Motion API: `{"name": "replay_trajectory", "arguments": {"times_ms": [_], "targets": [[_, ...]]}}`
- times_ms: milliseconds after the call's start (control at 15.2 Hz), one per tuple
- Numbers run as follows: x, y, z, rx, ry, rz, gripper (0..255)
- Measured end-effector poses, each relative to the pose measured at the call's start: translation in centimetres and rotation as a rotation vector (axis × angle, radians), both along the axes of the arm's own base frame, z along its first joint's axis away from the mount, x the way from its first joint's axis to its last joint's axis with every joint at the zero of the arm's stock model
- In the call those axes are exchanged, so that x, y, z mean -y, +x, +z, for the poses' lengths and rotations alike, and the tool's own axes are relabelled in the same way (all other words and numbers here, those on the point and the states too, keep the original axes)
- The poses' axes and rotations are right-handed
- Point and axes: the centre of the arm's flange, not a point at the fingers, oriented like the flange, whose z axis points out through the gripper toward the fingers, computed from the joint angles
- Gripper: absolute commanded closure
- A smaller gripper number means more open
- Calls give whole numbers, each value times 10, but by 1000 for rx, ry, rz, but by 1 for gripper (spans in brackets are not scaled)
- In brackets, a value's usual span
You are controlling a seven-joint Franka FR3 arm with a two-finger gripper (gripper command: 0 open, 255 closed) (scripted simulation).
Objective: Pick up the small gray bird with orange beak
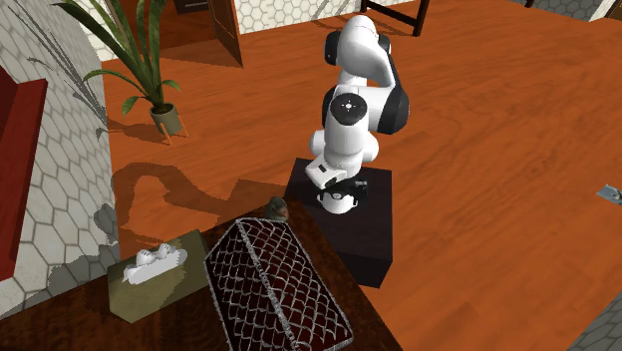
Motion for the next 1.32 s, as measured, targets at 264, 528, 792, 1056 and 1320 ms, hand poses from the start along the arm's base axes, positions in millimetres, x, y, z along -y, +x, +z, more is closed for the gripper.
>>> {"name": "replay_trajectory", "arguments": {"times_ms": [264,528,792,1056,1320], "targets": [[18,11,18,15,-2,26,0],[49,33,46,43,-8,76,0],[80,53,78,72,-13,126,0],[106,78,115,101,-18,178,0],[133,98,137,125,-23,221,0]]}}
